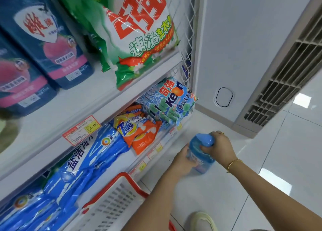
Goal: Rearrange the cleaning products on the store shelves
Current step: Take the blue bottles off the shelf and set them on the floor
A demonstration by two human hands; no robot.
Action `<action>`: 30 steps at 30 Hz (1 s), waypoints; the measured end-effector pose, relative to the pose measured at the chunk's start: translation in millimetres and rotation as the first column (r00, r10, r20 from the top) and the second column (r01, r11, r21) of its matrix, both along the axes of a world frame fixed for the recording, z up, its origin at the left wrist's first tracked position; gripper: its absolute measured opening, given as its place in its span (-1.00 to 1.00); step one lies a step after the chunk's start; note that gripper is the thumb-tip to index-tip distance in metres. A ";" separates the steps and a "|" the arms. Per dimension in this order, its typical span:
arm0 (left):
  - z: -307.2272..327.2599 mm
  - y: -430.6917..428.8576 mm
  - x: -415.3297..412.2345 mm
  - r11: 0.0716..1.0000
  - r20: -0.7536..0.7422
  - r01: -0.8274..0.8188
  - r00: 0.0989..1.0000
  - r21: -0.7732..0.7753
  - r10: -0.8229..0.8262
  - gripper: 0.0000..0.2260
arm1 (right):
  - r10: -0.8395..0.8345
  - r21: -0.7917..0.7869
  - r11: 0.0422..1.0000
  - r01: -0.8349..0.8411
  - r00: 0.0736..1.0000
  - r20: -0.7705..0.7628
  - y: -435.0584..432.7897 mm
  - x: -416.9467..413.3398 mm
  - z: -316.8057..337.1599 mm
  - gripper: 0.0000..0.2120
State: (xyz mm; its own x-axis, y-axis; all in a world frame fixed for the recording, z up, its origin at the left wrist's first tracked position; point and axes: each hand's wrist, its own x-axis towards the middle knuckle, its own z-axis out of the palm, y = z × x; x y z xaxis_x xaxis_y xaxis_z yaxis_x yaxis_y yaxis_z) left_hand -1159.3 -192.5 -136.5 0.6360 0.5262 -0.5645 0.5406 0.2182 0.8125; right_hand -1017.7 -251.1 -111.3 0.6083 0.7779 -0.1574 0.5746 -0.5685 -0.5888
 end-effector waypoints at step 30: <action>292.2 8.3 -161.5 0.412 0.588 -0.580 0.800 0.703 0.122 -0.10 | 0.392 0.681 0.404 -0.611 0.788 0.475 -14.9 -133.7 373.0 -0.67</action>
State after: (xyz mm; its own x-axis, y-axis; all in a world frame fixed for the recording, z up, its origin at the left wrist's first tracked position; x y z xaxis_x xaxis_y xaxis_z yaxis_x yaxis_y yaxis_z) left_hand -1320.8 -184.3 155.7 0.2917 0.8040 0.5181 0.1789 -0.5780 0.7962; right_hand -1151.4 -266.0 261.7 -0.0080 0.6831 0.7303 0.7558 0.4823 -0.4429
